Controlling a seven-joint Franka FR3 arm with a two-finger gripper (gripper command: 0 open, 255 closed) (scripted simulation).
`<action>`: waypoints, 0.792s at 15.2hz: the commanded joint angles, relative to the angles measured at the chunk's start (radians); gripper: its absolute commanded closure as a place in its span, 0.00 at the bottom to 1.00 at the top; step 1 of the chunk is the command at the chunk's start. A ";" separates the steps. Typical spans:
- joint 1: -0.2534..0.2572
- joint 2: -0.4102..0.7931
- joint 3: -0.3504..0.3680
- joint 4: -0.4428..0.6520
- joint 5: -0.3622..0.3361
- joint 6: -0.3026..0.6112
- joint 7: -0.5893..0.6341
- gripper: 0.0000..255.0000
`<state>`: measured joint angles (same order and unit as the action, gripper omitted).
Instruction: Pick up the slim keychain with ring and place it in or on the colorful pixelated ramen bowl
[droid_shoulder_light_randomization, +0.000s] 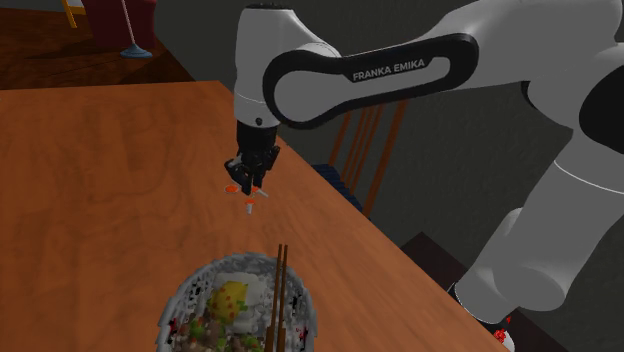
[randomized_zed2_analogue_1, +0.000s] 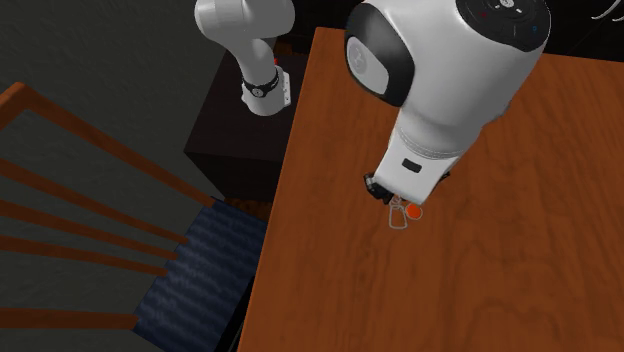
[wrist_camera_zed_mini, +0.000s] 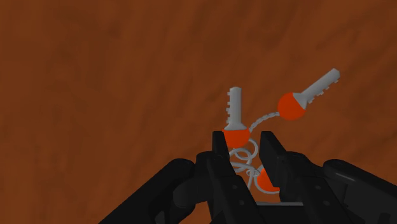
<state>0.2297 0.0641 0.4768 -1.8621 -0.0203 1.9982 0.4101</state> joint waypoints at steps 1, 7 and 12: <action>0.000 -0.004 0.000 0.022 0.002 -0.026 -0.002 1.00; -0.001 -0.012 0.000 0.094 0.007 -0.105 -0.004 1.00; 0.000 -0.012 0.001 0.162 0.007 -0.173 -0.004 1.00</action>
<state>0.2284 0.0493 0.4767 -1.7171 -0.0118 1.8400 0.4042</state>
